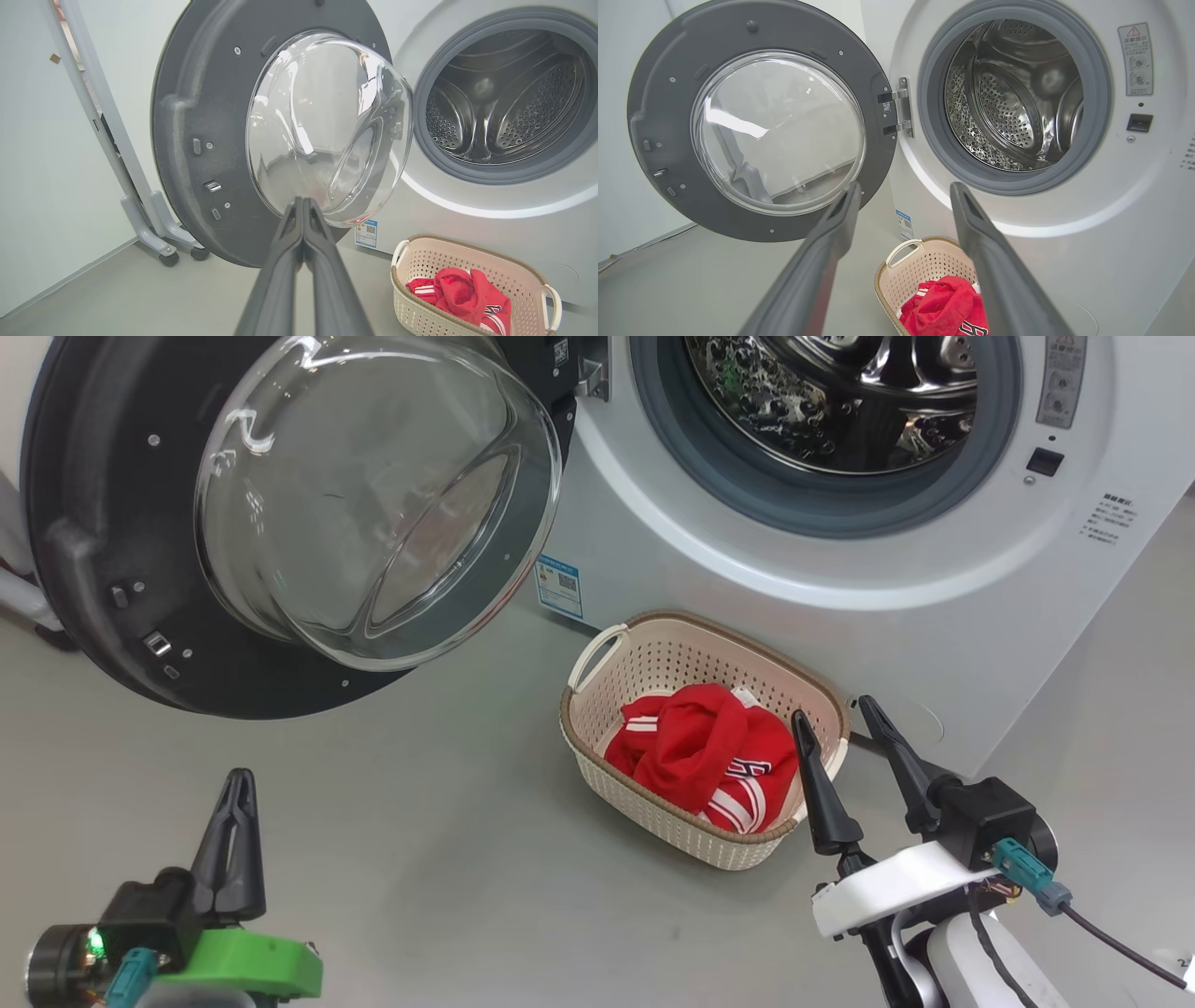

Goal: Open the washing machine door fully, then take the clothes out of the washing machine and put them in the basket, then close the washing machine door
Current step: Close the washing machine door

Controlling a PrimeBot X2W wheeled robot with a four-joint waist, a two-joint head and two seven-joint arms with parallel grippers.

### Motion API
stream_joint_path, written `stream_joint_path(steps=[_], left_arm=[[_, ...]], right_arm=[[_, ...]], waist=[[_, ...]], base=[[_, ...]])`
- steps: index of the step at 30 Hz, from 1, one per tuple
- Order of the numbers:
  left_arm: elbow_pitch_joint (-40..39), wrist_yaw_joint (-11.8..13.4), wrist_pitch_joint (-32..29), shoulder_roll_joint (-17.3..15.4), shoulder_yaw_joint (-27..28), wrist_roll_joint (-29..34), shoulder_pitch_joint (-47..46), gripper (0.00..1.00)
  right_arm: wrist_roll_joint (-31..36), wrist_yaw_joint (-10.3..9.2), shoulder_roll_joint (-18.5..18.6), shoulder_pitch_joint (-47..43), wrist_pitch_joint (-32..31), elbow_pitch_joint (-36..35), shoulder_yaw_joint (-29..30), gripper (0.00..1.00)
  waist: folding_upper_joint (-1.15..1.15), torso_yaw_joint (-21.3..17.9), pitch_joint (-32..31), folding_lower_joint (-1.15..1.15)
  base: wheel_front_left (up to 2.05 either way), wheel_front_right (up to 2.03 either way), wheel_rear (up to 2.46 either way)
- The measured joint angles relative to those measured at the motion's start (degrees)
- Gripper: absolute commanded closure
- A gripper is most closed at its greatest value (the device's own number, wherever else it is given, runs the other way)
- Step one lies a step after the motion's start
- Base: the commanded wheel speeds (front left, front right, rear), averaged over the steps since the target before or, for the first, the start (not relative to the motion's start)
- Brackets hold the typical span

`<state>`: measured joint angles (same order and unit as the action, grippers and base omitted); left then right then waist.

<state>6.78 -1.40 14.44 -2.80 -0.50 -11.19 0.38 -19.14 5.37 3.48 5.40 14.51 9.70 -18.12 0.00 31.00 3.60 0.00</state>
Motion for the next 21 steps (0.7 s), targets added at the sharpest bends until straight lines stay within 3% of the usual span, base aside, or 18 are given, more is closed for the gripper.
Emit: stream_joint_path(steps=[4, 10, 21], left_arm=[[-1.64, -0.12, 0.00, -0.25, 1.19, -0.48, -0.12, 1.00], [-6.28, -0.48, 0.01, -3.37, 4.78, -0.42, -2.51, 1.00], [-12.25, -0.51, 0.32, -14.40, 19.84, -6.00, -12.57, 1.00]], right_arm=[[0.05, -0.57, 0.09, -0.02, 0.00, -0.54, 0.23, 0.00], [0.85, -1.07, 0.69, -0.07, -0.07, -1.55, 0.20, 0.00], [2.43, -1.07, 1.88, 0.62, -1.86, -3.28, -1.21, 0.00]], waist=[[0.00, 0.05, 1.00, 0.00], [0.00, 0.07, 3.02, 0.00], [0.00, -2.34, 7.59, 0.00]], base=[[0.00, 0.00, 0.00], [0.00, 0.00, 0.00], [0.00, 0.00, 0.00]])
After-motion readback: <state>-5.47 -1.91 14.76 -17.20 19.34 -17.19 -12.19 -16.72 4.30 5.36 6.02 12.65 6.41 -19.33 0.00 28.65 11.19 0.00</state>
